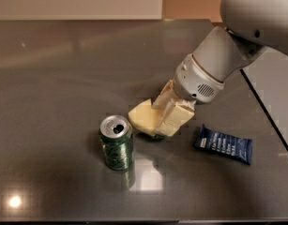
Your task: Move sponge near green can
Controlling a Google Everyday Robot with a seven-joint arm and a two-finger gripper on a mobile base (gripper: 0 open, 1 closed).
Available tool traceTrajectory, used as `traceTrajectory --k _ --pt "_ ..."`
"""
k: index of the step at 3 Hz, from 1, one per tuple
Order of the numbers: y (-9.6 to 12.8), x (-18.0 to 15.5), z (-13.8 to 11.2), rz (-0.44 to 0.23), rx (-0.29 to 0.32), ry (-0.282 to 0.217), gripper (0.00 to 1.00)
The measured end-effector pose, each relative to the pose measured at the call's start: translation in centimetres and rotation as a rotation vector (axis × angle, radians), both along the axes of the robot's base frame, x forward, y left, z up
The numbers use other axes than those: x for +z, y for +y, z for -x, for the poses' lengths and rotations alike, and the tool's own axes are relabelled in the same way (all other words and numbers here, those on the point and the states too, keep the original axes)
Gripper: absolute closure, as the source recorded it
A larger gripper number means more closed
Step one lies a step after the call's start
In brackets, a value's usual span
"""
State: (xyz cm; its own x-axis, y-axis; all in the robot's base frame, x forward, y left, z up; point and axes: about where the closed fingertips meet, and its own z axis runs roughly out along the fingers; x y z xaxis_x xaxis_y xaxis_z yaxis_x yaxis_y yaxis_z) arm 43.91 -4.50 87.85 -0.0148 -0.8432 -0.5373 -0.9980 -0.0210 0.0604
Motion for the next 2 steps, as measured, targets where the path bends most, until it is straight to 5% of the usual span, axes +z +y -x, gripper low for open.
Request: traceTrajectory --k 1,2 --pt "0.68 -0.11 0.33 -0.016 0.013 0.013 0.14" --pt "1.00 -0.29 0.42 -0.025 0.022 0.022 0.00"
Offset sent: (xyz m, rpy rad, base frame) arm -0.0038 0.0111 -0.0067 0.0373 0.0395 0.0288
